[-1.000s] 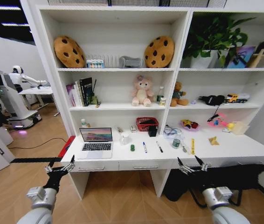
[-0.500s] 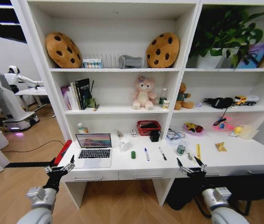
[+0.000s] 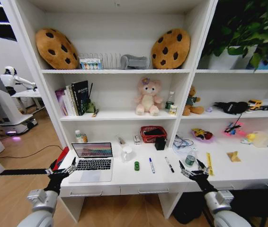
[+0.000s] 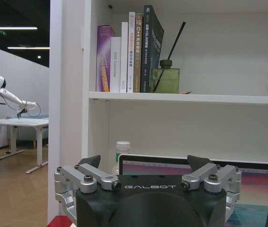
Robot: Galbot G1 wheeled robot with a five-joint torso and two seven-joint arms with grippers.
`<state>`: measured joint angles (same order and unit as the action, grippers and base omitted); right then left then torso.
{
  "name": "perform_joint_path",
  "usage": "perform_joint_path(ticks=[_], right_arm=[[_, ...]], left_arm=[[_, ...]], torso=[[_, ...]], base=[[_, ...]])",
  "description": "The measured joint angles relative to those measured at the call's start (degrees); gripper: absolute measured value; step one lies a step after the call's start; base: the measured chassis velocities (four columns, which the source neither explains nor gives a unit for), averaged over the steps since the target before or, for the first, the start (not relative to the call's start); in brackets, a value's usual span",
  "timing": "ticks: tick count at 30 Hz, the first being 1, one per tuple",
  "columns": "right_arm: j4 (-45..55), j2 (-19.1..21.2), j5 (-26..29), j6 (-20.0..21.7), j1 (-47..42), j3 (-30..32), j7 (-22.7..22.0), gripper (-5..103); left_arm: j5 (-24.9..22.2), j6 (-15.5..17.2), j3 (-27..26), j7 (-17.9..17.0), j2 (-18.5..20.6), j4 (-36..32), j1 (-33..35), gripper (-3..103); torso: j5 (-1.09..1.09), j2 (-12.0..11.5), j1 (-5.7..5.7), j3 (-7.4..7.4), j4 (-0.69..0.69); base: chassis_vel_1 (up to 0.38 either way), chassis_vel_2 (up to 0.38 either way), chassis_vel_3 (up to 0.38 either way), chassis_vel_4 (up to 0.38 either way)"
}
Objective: Organize the objects on the table.
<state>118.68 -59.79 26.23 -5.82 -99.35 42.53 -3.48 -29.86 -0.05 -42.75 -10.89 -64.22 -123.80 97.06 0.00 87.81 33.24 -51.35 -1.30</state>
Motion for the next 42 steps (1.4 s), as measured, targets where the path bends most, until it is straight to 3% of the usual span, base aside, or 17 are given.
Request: perform_joint_path(ticks=[28,30,32,34,38,39,41,42], right_arm=[[0.01,-2.32,-2.7,-1.1,-0.51,-1.69,-0.63,100],[0.0,-3.19,-3.31,-1.14,-0.72,-2.06,-0.64,100],[-0.11,-3.85,-3.78,-1.28,-0.89,-2.26,-0.66,100],[-0.75,-5.15,-4.74,-1.86,-1.47,-2.51,-0.69,100],[-1.39,-6.01,-5.05,-2.36,-1.82,-2.61,-0.7,100],[-1.8,-6.5,-5.18,-2.68,-1.88,-2.71,-0.7,100],[-2.3,-7.69,-5.26,-3.0,-1.67,-3.05,-0.75,100],[-2.3,-7.69,-5.26,-3.0,-1.67,-3.05,-0.75,100]], left_arm=[[-0.15,-0.07,0.3,-0.36,-0.21,0.59,-0.3,101],[-0.09,-0.06,0.42,-0.23,0.08,0.43,-0.26,91],[-0.06,-0.03,0.45,0.05,0.45,0.19,-0.01,91],[-0.06,0.12,0.28,0.98,2.29,-0.79,1.21,75],[-0.21,0.27,-0.07,1.41,4.8,-1.45,2.3,70],[-0.49,0.35,-0.18,1.61,7.23,-1.5,2.79,58],[-1.1,0.67,-0.11,2.27,13.29,-1.35,3.79,48],[-1.1,0.67,-0.11,2.27,13.29,-1.35,3.79,48]], torso=[[-0.01,0.0,0.01,0.0,0.02],[-0.02,0.01,-0.01,0.01,0.01],[-0.02,0.01,-0.01,0.01,0.01],[-0.01,0.01,-0.02,0.01,0.01],[0.0,0.01,-0.01,0.01,0.01],[-0.01,0.01,-0.01,0.01,0.01],[-0.02,0.01,-0.01,0.01,0.02],[-0.02,0.01,-0.01,0.01,0.02]], base=[[-0.104,0.097,0.103,-0.103],[0.0,0.0,0.0,0.0],[0.0,0.0,0.0,0.0],[0.0,0.0,0.0,0.0],[0.0,0.0,0.0,0.0],[0.0,0.0,0.0,0.0],[0.0,0.0,0.0,0.0],[0.0,0.0,0.0,0.0]])
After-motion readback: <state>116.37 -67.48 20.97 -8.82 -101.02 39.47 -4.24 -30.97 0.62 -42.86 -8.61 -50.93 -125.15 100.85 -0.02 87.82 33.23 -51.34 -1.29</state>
